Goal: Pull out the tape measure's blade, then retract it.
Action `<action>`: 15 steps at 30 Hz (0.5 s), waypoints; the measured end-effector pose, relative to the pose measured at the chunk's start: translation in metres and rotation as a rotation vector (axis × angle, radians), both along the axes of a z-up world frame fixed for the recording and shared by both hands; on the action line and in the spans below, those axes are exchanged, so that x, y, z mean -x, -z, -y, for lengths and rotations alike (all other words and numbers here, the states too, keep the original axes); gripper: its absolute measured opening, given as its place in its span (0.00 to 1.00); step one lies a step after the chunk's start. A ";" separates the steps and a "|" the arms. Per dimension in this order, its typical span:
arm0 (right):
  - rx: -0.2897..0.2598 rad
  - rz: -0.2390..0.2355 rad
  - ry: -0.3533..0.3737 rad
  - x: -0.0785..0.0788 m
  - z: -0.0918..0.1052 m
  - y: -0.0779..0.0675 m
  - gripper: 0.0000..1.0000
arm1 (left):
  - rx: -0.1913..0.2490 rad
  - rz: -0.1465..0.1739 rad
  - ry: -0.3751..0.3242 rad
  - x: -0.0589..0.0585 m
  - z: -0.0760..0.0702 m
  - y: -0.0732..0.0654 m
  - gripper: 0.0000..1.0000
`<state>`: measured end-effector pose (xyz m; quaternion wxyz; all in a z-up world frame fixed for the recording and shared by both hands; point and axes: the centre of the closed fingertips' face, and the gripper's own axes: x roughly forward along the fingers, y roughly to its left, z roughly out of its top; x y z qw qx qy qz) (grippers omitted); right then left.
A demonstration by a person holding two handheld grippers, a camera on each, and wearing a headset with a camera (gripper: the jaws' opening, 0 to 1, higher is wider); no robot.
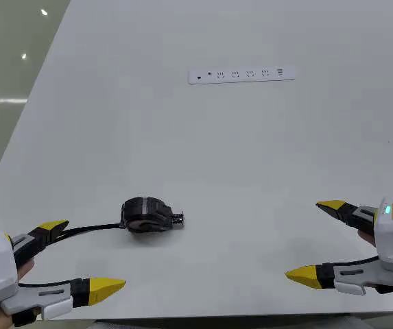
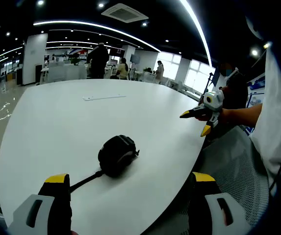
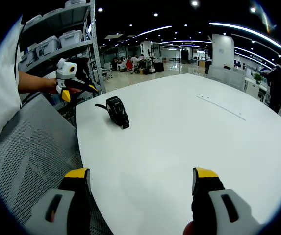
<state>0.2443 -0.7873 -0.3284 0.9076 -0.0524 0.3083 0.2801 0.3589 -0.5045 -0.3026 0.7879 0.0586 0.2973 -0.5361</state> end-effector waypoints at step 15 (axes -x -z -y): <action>0.013 -0.013 -0.020 -0.001 -0.001 0.000 0.87 | 0.002 -0.002 0.001 -0.002 0.001 -0.002 0.97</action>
